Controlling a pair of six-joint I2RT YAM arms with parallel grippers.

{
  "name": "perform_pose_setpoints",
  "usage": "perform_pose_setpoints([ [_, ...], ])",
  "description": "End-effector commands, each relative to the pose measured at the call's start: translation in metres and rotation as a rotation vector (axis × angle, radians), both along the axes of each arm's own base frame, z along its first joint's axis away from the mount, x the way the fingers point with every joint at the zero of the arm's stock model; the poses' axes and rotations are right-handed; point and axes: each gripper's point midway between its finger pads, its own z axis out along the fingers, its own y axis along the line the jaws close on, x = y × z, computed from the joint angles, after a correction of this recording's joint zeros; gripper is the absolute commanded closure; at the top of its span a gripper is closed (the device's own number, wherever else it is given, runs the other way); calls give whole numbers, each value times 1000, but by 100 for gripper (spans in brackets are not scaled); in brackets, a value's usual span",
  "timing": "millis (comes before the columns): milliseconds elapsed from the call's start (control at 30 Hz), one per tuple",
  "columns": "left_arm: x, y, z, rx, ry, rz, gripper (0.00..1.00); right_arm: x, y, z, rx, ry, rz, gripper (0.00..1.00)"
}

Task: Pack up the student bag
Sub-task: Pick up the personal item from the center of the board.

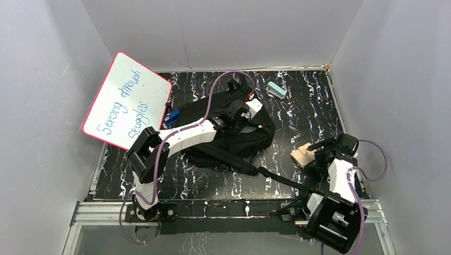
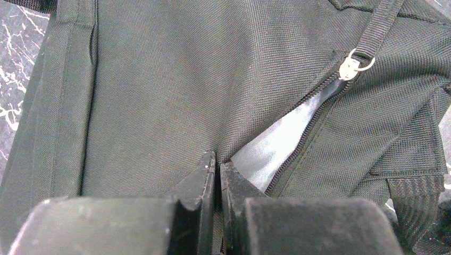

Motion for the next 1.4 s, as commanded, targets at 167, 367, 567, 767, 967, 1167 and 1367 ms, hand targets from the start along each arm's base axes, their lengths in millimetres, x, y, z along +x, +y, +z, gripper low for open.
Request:
perform_pose_setpoints([
  [167, -4, 2, 32, -50, -32, -10, 100, -2, -6, -10, -10, -23, -67, 24],
  [367, -4, 2, 31, -48, -30, -12, 100, -5, -6, -23, 3, -19, -88, 35],
  [567, -4, 2, 30, -45, -30, -12, 100, -7, -7, -28, -10, -25, -87, 57],
  [767, -4, 2, 28, -42, -24, -13, 100, 3, -13, -14, -63, -87, -52, 83],
  [967, -3, 2, 29, -47, -24, -4, 100, 26, -21, 40, -136, -222, -9, 100],
  [1167, -2, 1, 30, -58, -22, 17, 100, 51, -6, 101, -96, -379, 109, 100],
  [1367, 2, 3, 32, -64, -27, 49, 100, 61, 35, 169, 85, -530, 234, 100],
])
